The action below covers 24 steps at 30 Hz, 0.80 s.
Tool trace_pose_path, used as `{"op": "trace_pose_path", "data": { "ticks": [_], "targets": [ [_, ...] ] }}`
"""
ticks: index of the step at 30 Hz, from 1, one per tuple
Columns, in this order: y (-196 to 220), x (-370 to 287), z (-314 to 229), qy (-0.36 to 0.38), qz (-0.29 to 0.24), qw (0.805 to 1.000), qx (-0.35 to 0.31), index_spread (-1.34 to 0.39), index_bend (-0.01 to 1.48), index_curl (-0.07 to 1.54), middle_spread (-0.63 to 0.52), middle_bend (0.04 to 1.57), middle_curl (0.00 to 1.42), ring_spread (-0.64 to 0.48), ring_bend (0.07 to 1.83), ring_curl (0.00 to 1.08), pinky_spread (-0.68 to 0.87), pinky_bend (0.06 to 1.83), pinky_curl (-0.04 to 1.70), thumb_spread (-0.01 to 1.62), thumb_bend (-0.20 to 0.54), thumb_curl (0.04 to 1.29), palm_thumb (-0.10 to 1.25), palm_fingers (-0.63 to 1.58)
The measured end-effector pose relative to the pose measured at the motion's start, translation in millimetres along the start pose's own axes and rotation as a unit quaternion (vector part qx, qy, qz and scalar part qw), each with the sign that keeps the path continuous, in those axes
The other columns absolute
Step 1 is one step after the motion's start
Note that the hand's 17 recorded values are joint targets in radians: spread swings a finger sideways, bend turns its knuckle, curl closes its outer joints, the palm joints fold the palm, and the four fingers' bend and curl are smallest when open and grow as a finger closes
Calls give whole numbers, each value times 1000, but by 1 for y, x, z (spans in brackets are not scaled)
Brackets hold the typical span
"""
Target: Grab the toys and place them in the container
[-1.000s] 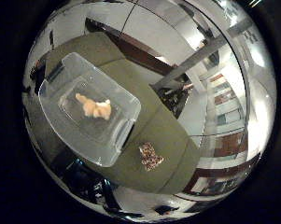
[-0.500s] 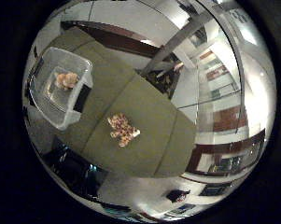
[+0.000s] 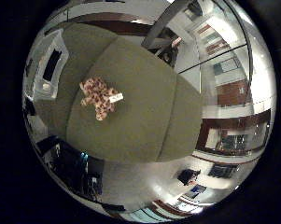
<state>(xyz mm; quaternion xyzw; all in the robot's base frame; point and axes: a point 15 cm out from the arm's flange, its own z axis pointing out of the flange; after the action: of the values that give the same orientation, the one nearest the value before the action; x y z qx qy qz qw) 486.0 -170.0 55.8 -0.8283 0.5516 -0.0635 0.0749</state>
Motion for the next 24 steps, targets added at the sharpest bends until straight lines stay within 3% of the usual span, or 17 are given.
{"op": "trace_pose_path", "data": {
  "ticks": [24],
  "targets": [
    [15, 26, 175, -48, 6, 997, -64, -422, 179, 303, 21, 188, 304, 156, 285, 255, 367, 557, 112, 1039, -25, 309, 551, 64]
  ]
}}
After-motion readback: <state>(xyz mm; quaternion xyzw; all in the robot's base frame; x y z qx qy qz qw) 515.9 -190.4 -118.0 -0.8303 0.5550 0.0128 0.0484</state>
